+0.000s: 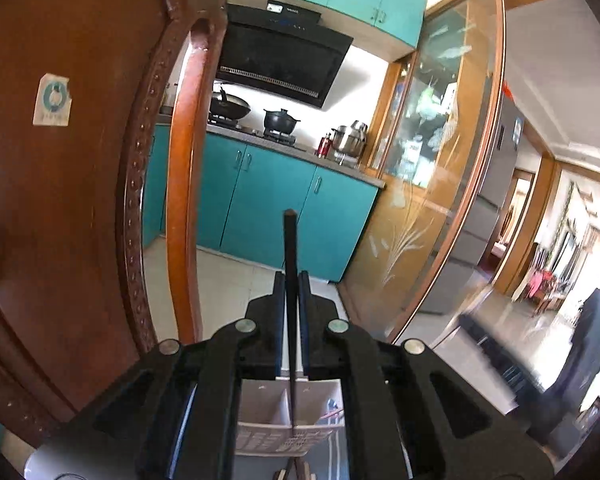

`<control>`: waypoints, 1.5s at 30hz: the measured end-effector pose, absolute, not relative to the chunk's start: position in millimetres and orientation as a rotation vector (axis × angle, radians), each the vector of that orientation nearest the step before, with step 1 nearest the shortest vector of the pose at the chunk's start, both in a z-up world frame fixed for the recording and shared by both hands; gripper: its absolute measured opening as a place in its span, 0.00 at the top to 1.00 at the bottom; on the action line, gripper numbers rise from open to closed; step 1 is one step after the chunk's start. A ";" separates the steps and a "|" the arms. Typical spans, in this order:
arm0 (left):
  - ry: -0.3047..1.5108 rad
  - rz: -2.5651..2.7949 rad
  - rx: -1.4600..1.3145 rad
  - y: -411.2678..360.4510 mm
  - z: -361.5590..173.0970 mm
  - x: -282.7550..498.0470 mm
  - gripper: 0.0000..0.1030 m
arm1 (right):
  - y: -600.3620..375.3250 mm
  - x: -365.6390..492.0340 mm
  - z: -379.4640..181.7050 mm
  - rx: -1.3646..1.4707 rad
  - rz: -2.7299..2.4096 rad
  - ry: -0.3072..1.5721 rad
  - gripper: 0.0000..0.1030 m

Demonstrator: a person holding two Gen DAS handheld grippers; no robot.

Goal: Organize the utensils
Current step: 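Lift both chopsticks and drop them into the basket, opening both tools, then bring both open tools back over the remaining chopsticks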

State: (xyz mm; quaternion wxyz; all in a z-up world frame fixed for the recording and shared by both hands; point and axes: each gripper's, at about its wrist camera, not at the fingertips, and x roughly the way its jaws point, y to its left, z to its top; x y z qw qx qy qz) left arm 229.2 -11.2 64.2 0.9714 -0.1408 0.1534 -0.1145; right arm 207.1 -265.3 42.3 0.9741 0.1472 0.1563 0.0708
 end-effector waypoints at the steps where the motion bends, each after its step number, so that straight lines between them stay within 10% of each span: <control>1: 0.301 -0.214 -0.285 -9.0 64.4 231.1 0.93 | -262.7 209.1 39.6 0.288 0.145 0.324 0.94; 14: 0.219 -0.089 -0.284 -2.0 48.3 240.2 0.93 | -225.1 210.1 3.9 0.165 0.205 0.416 0.93; 27: 0.340 -0.120 -0.162 -18.1 -1.9 244.9 0.93 | -272.5 135.9 -8.3 0.185 0.281 0.282 0.64; 38: 0.357 -0.228 -0.103 -18.2 -29.2 201.4 0.87 | -228.7 193.8 -148.8 0.018 0.288 0.983 0.67; 45: 0.659 -0.314 0.005 -41.9 -91.5 215.3 0.87 | -210.1 197.8 -184.6 -0.030 0.269 1.101 0.76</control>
